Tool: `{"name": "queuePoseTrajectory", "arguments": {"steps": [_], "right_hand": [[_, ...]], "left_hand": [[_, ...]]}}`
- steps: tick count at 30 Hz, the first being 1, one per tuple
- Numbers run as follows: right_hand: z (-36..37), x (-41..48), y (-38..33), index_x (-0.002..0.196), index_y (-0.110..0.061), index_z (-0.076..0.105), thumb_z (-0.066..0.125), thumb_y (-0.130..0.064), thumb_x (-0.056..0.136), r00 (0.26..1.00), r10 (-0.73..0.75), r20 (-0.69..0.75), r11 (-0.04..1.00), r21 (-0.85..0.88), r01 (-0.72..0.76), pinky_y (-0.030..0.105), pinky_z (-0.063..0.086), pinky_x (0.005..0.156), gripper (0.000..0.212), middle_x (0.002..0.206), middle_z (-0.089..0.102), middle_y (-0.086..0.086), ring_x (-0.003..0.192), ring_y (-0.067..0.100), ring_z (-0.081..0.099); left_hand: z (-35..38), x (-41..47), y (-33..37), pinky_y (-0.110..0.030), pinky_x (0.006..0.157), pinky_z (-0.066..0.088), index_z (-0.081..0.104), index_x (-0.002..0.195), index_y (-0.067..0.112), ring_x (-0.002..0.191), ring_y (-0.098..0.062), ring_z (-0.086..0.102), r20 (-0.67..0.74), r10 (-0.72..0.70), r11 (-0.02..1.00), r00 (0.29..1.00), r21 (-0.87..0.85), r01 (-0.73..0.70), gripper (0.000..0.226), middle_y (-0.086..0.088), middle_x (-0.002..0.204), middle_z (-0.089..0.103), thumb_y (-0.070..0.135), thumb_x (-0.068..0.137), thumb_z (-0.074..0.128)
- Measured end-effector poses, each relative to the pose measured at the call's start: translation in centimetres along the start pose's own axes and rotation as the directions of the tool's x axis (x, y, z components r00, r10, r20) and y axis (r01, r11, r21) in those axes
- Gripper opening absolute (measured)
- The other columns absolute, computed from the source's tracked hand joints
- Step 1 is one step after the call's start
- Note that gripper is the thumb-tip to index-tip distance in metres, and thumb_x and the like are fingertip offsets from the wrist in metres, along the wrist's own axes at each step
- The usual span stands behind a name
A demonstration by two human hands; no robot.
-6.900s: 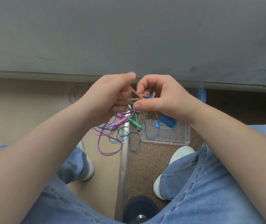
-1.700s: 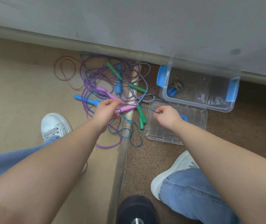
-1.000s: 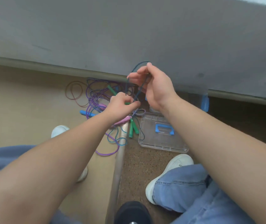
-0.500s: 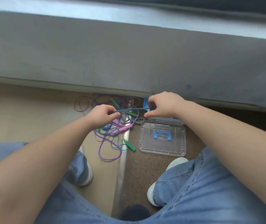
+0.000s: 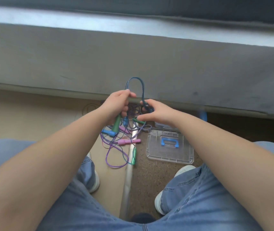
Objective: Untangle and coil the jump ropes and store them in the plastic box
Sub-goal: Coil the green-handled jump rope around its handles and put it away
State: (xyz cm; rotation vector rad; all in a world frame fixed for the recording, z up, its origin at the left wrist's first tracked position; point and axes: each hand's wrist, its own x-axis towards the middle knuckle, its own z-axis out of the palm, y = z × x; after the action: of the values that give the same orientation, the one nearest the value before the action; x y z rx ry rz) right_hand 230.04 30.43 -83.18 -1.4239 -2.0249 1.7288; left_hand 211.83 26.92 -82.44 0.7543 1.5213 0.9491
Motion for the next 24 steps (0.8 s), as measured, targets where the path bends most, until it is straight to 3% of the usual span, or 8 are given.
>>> {"name": "queuePoseTrajectory", "arguments": {"steps": [2, 5, 7, 9, 11, 13, 17, 24], "right_hand": [[1.2, -0.2, -0.9, 0.136, -0.024, 0.051, 0.086, -0.031, 0.076, 0.989, -0.032, 0.147, 0.999, 0.009, 0.031, 0.019, 0.048, 0.093, 0.069, 0.124, 0.063, -0.006, 0.113, 0.007, 0.061], [3.0, -0.1, -1.5, 0.108, -0.018, 0.068, 0.076, -0.037, 0.084, 0.977, 0.007, 0.214, 0.981, -0.190, 0.035, 0.028, 0.048, 0.083, 0.032, 0.100, 0.070, -0.004, 0.088, 0.010, 0.063], [3.5, 0.4, -1.1, 0.090, -0.013, 0.066, 0.063, -0.033, 0.094, 0.993, 0.038, 0.108, 0.948, -0.318, -0.002, 0.029, 0.044, 0.071, 0.020, 0.082, 0.066, 0.001, 0.076, 0.017, 0.059], [3.3, 0.8, -0.3, 0.083, -0.016, 0.059, 0.056, -0.032, 0.097, 0.996, 0.076, -0.057, 0.932, -0.350, -0.091, 0.028, 0.041, 0.068, 0.022, 0.083, 0.066, 0.003, 0.079, 0.023, 0.061], [2.2, 1.3, 0.5, 0.088, -0.017, 0.060, 0.056, -0.035, 0.097, 0.968, 0.100, -0.230, 0.941, -0.294, -0.167, 0.028, 0.041, 0.069, 0.020, 0.092, 0.068, 0.007, 0.085, 0.027, 0.063], [0.6, 1.4, 1.4, 0.083, -0.019, 0.059, 0.061, -0.035, 0.093, 0.937, 0.141, -0.319, 0.958, -0.196, -0.211, 0.028, 0.039, 0.063, 0.020, 0.082, 0.065, 0.005, 0.071, 0.024, 0.058], [-2.1, 1.1, 2.7, 0.075, -0.019, 0.048, 0.072, -0.025, 0.084, 0.932, 0.239, -0.274, 0.947, -0.146, -0.286, 0.025, 0.032, 0.051, 0.027, 0.064, 0.048, -0.002, 0.053, 0.015, 0.038], [-1.2, 3.4, 5.6, 0.078, -0.016, 0.060, 0.068, -0.021, 0.082, 0.925, 0.355, -0.137, 0.887, -0.264, -0.379, 0.026, 0.043, 0.052, 0.011, 0.073, 0.059, 0.006, 0.061, 0.022, 0.054]], "left_hand": [[1.6, -0.6, 2.3, -0.017, 0.039, 0.022, 0.061, 0.100, 0.018, 0.043, -0.006, 0.022, 0.049, 0.008, 0.983, 0.999, -0.181, 0.001, 0.031, 0.008, 0.059, 0.026, 0.034, 0.107, 0.036], [2.7, -1.2, 4.7, -0.017, 0.038, 0.018, 0.060, 0.100, 0.019, 0.045, -0.005, 0.019, 0.091, 0.030, 0.949, 0.995, -0.316, 0.000, 0.030, 0.009, 0.058, 0.025, 0.038, 0.107, 0.037], [2.4, -1.1, 4.9, -0.018, 0.039, 0.020, 0.061, 0.098, 0.018, 0.045, -0.006, 0.020, 0.080, 0.064, 0.979, 0.995, -0.198, -0.047, 0.030, 0.009, 0.057, 0.026, 0.036, 0.106, 0.037], [1.5, -0.9, 4.1, -0.020, 0.043, 0.027, 0.062, 0.092, 0.018, 0.043, -0.009, 0.026, 0.048, 0.109, 0.991, 0.993, 0.068, -0.112, 0.030, 0.007, 0.057, 0.029, 0.032, 0.105, 0.039], [0.3, -0.6, 2.7, -0.025, 0.050, 0.037, 0.065, 0.087, 0.019, 0.044, -0.014, 0.036, 0.004, 0.139, 0.952, 0.990, 0.274, -0.135, 0.030, 0.004, 0.055, 0.036, 0.031, 0.102, 0.042], [-1.2, -0.2, 1.5, -0.030, 0.059, 0.046, 0.070, 0.089, 0.021, 0.050, -0.018, 0.047, -0.084, 0.164, 0.919, 0.983, 0.376, -0.121, 0.029, 0.001, 0.055, 0.047, 0.033, 0.100, 0.045], [-3.4, 0.7, -0.6, -0.026, 0.060, 0.050, 0.069, 0.099, 0.020, 0.057, -0.013, 0.054, -0.211, 0.134, 0.922, 0.968, 0.385, -0.043, 0.022, 0.000, 0.068, 0.058, 0.031, 0.100, 0.050], [-4.6, 3.1, -5.1, -0.027, 0.074, 0.044, 0.072, 0.102, 0.030, 0.089, -0.015, 0.064, -0.179, 0.104, 0.806, 0.978, 0.591, 0.022, 0.017, 0.009, 0.092, 0.070, 0.037, 0.092, 0.059]]}}
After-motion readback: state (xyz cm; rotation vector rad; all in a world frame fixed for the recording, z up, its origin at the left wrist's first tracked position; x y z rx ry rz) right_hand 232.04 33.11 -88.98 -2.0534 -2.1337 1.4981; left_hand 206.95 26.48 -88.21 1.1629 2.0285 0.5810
